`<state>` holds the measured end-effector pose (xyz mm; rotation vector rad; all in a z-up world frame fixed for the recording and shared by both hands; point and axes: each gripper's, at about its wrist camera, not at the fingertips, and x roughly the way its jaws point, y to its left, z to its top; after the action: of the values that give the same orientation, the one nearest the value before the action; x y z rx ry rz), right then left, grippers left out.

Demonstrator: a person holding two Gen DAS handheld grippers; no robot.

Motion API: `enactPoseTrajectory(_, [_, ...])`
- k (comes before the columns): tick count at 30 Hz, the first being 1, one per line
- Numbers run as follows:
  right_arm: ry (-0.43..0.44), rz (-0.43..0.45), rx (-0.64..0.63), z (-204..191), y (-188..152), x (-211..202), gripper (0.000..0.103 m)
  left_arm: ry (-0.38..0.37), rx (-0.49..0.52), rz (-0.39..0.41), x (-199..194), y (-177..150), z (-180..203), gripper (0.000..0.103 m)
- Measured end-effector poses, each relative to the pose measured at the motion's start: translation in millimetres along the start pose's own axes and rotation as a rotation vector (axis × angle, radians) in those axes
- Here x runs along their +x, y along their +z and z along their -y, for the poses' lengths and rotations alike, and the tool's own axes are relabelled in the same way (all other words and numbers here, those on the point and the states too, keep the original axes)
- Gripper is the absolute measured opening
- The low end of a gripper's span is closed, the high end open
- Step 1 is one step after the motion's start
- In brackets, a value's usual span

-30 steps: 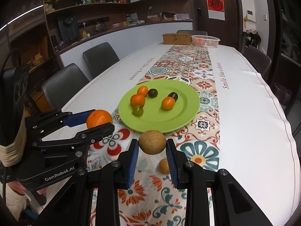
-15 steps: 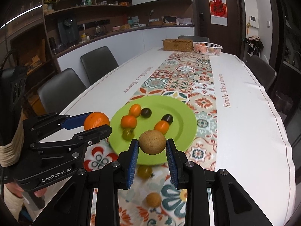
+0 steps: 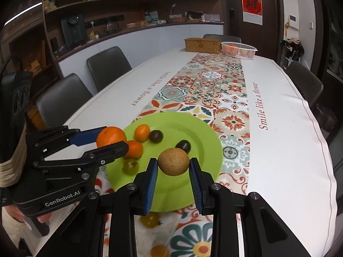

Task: Organize fruits
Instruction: 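Carry the orange and the brown kiwi onto the green plate and open both tools, then pull both open tools back from the plate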

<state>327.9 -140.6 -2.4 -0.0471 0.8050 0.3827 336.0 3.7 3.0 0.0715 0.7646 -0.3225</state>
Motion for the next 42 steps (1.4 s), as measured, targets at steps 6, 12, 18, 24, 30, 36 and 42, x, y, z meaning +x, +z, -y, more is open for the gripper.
enactPoseTrajectory(6, [-0.011,-0.052,0.004,11,3,28,0.031,-0.009,-0.019,-0.034,24,4,-7,0.04])
enactPoseTrajectory(12, [-0.015,-0.092,0.018,21,7,51,0.031,-0.006,-0.024,-0.07,45,6,-12,0.04])
enactPoseTrajectory(18, [-0.013,-0.11,0.036,27,8,62,0.031,-0.004,-0.022,-0.098,57,5,-14,0.04])
enactPoseTrajectory(24, [-0.015,-0.105,0.036,26,6,63,0.035,0.005,-0.033,-0.088,54,2,-15,0.049])
enactPoseTrajectory(30, [-0.016,-0.085,0.038,24,1,51,0.035,0.048,-0.008,-0.048,34,2,-10,0.051])
enactPoseTrajectory(36, [-0.01,-0.044,0.036,18,-4,25,0.035,0.07,0.011,-0.021,6,-2,0,0.053])
enactPoseTrajectory(42, [0.004,0.011,0.039,10,-12,-13,0.035,0.105,0.029,0.024,-30,-10,12,0.057])
